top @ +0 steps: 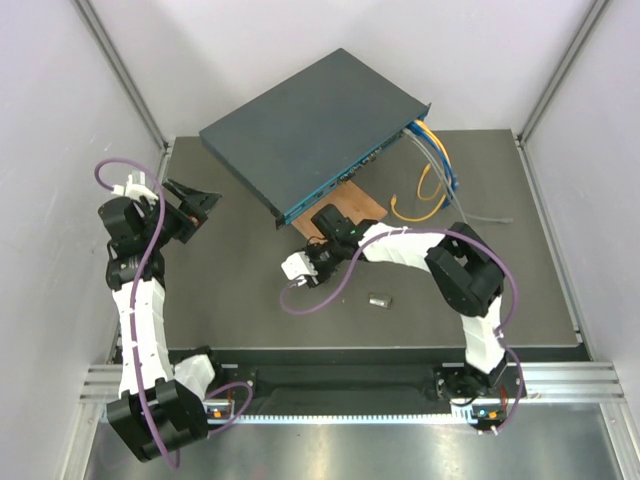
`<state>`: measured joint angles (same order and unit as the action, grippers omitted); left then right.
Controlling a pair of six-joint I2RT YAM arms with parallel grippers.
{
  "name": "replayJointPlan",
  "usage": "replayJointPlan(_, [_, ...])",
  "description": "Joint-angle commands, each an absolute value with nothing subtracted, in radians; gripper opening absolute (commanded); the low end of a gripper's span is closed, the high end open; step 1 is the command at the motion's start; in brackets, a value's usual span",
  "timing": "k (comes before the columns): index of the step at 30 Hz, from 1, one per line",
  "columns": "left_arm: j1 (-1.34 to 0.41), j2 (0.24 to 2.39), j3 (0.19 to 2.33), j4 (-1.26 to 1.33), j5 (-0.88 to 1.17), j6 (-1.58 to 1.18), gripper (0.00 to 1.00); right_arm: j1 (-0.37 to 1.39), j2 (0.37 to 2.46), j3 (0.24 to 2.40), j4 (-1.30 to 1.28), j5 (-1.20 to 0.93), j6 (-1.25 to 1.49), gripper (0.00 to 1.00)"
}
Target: Insert the plug into the switch port
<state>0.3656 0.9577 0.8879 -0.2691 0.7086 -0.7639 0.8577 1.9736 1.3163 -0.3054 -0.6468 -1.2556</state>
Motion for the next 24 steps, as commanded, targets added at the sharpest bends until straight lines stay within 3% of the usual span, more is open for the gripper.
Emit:
replayJointPlan(1, [0.374, 0.93, 0.919, -0.242, 0.698, -0.747, 0.96, 0.888, 2.011, 1.39, -0.391, -0.701, -1.293, 0.49])
replayJointPlan(24, [0.383, 0.963, 0.96, -0.278, 0.703, -0.713, 0.96, 0.92, 2.233, 1.681, -0.793, -0.562, -1.338, 0.44])
